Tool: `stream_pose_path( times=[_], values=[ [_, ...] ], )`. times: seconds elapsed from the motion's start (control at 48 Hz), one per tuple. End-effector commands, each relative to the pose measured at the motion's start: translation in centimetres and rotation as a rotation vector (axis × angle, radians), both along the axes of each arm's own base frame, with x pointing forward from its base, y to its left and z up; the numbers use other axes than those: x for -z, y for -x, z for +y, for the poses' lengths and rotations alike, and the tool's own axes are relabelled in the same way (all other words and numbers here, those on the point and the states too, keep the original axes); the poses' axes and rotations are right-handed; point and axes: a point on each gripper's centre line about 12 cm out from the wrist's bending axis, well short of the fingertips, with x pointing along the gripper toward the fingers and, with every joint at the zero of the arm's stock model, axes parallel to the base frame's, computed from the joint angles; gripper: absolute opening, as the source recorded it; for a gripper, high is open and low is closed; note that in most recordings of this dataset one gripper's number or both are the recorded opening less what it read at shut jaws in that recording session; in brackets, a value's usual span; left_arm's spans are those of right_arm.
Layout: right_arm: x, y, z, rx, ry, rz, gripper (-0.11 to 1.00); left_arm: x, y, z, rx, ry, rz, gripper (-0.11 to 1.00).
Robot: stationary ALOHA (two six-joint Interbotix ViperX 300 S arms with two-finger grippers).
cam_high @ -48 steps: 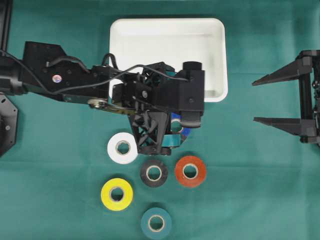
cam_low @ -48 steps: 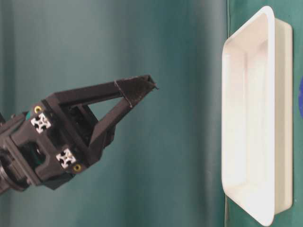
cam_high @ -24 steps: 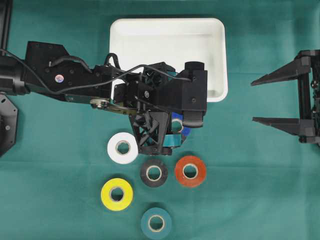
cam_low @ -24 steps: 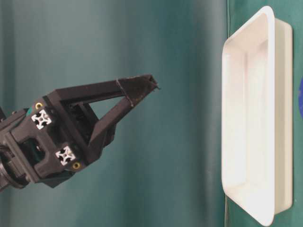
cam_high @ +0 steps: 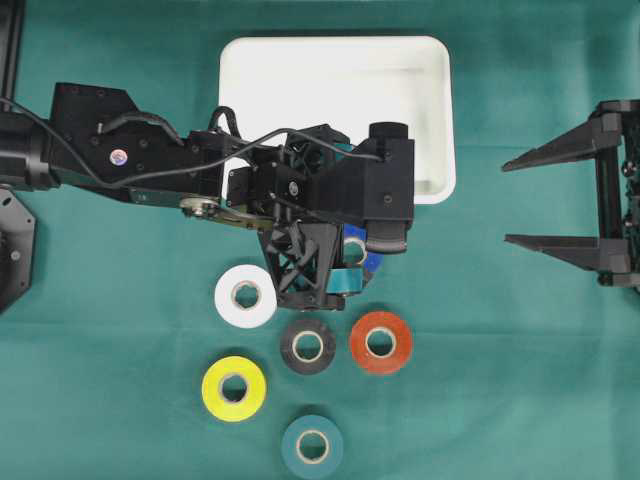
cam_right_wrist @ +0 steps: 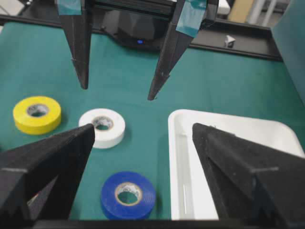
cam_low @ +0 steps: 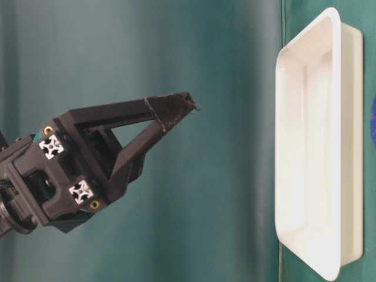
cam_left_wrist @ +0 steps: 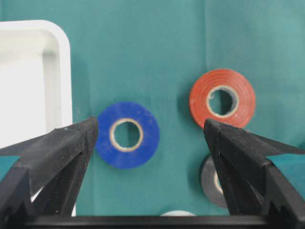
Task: Pick up the tape from a random location and place it into the white case.
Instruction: 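Lower the left gripper fingers into the blue roll's hole and close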
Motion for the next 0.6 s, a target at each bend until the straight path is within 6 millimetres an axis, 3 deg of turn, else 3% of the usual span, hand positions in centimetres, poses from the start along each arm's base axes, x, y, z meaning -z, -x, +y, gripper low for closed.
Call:
stream_pose_path(
  times=[0.0, 0.313, 0.584],
  values=[
    [-1.0, -0.3, 0.0, 0.000, 0.000, -0.026, 0.91, -1.4, 0.1, -0.1, 0.002, 0.002, -0.037, 0.99],
    [-1.0, -0.3, 0.0, -0.002, 0.002, -0.026, 0.91, -0.9, 0.0, -0.1, 0.002, 0.002, -0.029, 0.99],
    [-1.0, -0.3, 0.0, -0.002, 0.003, -0.025, 0.91, 1.4, -0.4, -0.8, 0.016, 0.003, -0.014, 0.99]
  ],
)
